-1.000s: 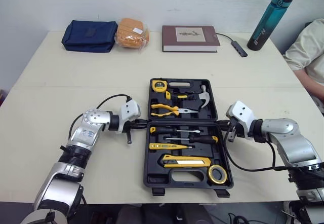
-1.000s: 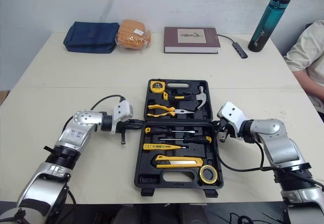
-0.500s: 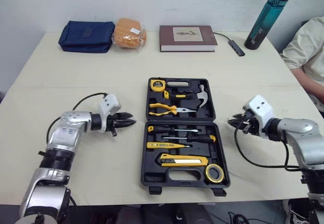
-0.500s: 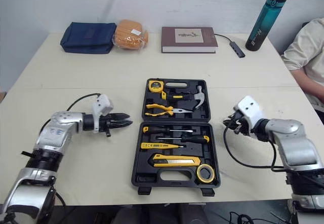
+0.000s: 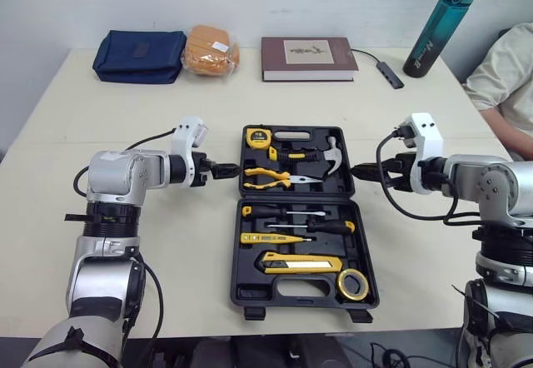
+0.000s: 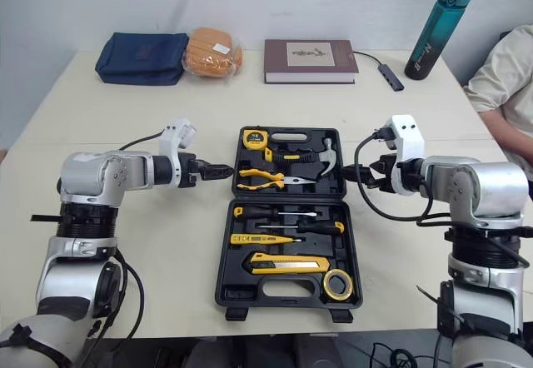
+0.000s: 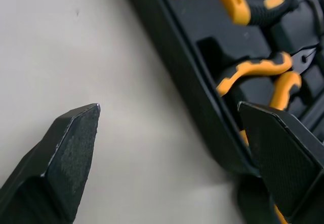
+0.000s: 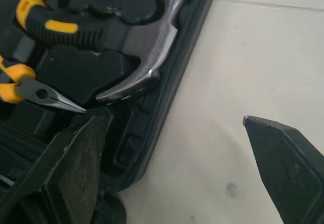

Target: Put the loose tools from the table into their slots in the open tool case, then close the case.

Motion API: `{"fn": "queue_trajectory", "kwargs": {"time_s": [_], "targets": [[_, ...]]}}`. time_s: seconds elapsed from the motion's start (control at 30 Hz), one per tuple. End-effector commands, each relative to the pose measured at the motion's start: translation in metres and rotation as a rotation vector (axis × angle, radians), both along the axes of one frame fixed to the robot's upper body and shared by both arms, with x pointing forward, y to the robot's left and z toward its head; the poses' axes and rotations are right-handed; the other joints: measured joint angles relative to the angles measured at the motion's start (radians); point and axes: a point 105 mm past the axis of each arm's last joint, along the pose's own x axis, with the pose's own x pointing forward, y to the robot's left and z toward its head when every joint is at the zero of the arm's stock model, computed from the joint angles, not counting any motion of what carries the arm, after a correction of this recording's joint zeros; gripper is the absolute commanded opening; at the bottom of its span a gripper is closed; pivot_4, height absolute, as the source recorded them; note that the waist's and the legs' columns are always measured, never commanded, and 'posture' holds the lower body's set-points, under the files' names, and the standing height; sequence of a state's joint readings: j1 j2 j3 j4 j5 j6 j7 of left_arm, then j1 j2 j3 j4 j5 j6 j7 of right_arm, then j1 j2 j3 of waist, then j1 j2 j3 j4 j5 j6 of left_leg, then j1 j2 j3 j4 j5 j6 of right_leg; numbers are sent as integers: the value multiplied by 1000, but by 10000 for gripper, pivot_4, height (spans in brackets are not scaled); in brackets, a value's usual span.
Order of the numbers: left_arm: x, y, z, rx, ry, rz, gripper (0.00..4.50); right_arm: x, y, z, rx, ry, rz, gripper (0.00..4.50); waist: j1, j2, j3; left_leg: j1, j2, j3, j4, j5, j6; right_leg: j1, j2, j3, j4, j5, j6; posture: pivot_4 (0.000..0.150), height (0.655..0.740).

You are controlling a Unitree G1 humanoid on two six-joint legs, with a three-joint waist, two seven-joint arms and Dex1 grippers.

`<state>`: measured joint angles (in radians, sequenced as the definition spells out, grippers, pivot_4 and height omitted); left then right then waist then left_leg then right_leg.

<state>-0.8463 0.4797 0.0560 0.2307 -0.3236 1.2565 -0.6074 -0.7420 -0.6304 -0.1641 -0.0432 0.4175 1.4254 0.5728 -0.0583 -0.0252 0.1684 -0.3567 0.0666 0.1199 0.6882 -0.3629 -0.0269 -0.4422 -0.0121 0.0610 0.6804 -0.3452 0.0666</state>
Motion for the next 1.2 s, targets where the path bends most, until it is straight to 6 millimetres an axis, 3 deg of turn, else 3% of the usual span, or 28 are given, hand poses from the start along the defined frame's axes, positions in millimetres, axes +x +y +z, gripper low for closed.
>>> {"fn": "queue_trajectory", "kwargs": {"time_s": [0.03, 0.27, 0.37, 0.47, 0.57, 0.67, 0.73, 0.9, 0.97, 1.2], "targets": [[3, -9, 11, 8, -32, -19, 44218, 5, 3, 7, -10, -12, -6, 44691, 0, 0, 0, -1, 0, 0, 0, 1, -1, -1, 0, 0, 1, 0, -1, 1500, 7400], [7, -16, 5, 33, -27, -22, 44218, 12, 6, 0, -33, 19, -13, 44691, -1, 0, 0, -1, 0, 0, -1, 1, -1, -2, 0, 0, 2, -1, -2, 1500, 7400], [7, -19, 0, 70, -47, -40, 36360, 17, 7, -5, -40, 33, -21, 45000, -2, 0, 0, -1, 0, 0, -1, 1, -1, -2, 0, 0, 2, -1, -2, 1500, 7400], [5, -22, -2, 71, -42, -56, 23009, 19, 8, -9, -43, 45, -22, 45000, -4, 0, 0, -1, 0, 0, -1, 1, -1, -2, 0, 0, 2, -1, -2, 1500, 7400], [5, -23, -3, 80, -45, -60, 23009, 21, 7, -12, -55, 48, -29, 45000, -7, 0, 0, -1, 0, 0, -1, 1, -2, -2, 1, 0, 3, -1, -2, 1500, 7400], [5, -23, -7, 98, -47, -57, 22579, 23, 7, -12, -65, 31, -30, 36337, -8, 0, 0, -1, 0, 0, 0, 1, -2, -2, 1, 0, 3, -1, -2, 1500, 7400], [4, -22, -10, 113, -46, -59, 22579, 24, 9, -10, -62, 28, -24, 26815, -7, 0, 0, -1, 0, 0, 0, 1, -2, -2, 1, 0, 3, -1, -2, 1500, 7400], [-1, -25, -22, 146, -32, -83, 7495, 24, 13, -10, -68, 32, -11, 1453, -6, 2, -2, 0, 0, 0, 0, 1, -2, 0, 0, 0, 3, -1, -2, 1500, 7400], [-3, -26, -26, 146, -18, -82, 5379, 23, 15, -11, -64, 39, -4, 0, -3, 2, -2, 1, 0, 0, 2, 1, -2, 1, 0, 0, 4, -1, -2, 1500, 7400], [-5, -32, -26, 110, -29, -84, 5013, 21, 19, -12, -60, 45, 2, 0, -1, 3, -3, 2, 0, 0, 1, 1, -2, 1, 0, 0, 4, -1, -2, 1500, 7400]]}}
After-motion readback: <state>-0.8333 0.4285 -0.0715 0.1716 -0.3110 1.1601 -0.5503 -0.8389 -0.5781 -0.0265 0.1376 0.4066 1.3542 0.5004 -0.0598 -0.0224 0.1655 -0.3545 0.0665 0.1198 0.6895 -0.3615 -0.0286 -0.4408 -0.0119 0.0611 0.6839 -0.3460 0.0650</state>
